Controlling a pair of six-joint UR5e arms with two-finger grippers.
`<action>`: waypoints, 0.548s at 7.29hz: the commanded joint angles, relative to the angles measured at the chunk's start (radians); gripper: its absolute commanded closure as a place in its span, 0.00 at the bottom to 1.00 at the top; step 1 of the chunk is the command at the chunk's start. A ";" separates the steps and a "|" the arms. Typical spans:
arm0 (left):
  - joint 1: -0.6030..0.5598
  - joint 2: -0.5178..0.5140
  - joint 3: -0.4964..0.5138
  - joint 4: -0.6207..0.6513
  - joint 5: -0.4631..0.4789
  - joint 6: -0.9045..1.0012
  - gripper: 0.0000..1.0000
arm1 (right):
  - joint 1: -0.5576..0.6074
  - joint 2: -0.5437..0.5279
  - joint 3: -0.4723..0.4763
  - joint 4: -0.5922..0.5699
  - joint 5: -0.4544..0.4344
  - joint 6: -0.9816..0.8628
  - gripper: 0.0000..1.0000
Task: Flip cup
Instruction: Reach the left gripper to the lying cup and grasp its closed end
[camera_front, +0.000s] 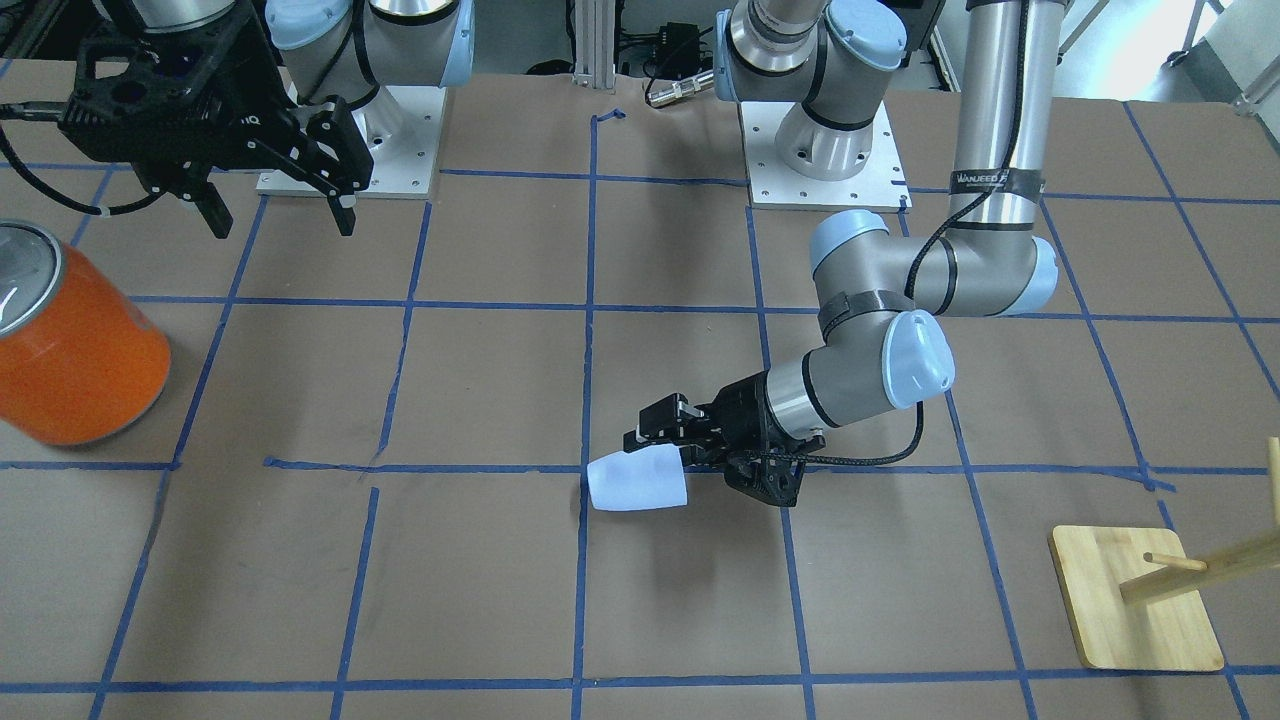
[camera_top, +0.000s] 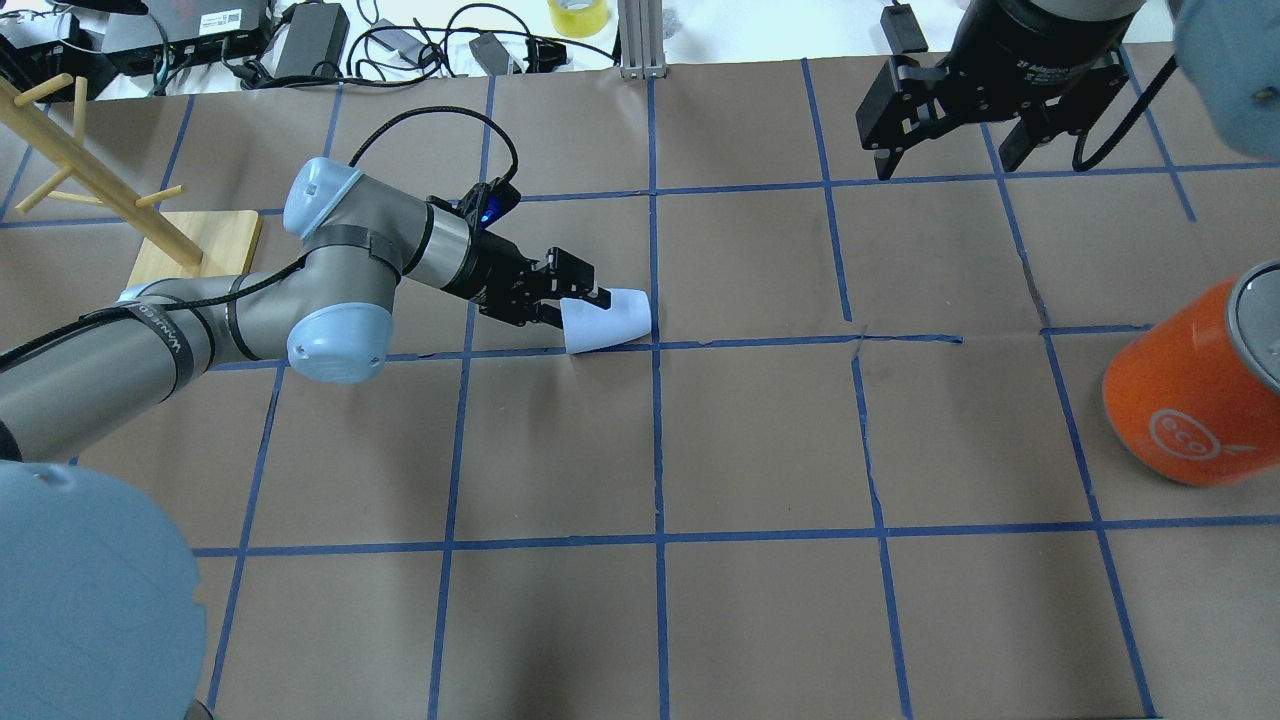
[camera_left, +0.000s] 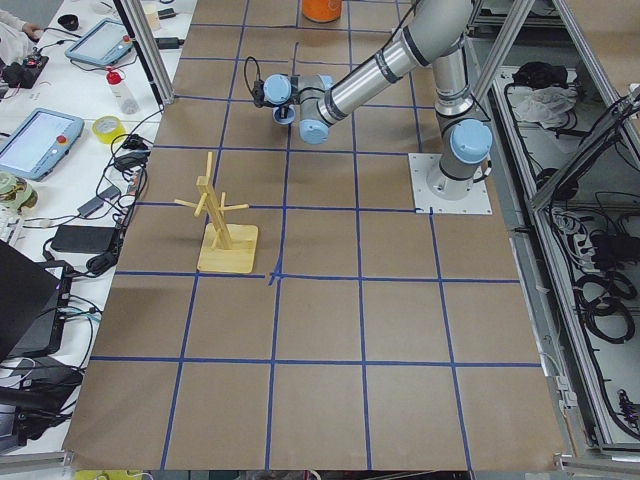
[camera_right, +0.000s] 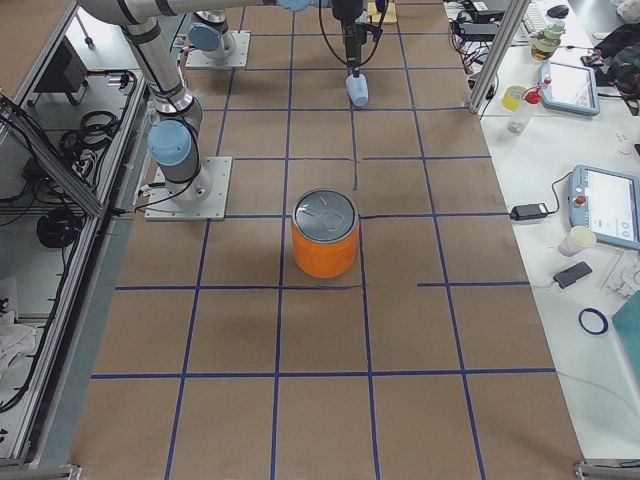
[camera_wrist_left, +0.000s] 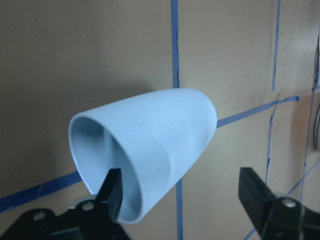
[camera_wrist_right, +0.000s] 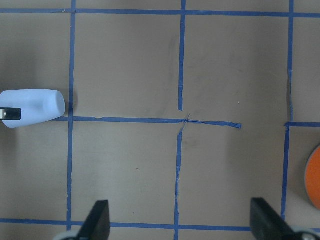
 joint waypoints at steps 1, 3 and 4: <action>-0.002 -0.007 0.004 0.004 -0.007 -0.012 0.58 | -0.002 0.000 -0.001 0.001 0.003 -0.009 0.00; -0.004 -0.007 0.012 0.019 -0.010 -0.012 0.86 | -0.007 -0.002 -0.008 0.001 0.003 -0.010 0.00; -0.004 0.003 0.015 0.020 -0.010 -0.019 0.93 | -0.007 -0.002 -0.014 -0.001 0.003 -0.010 0.00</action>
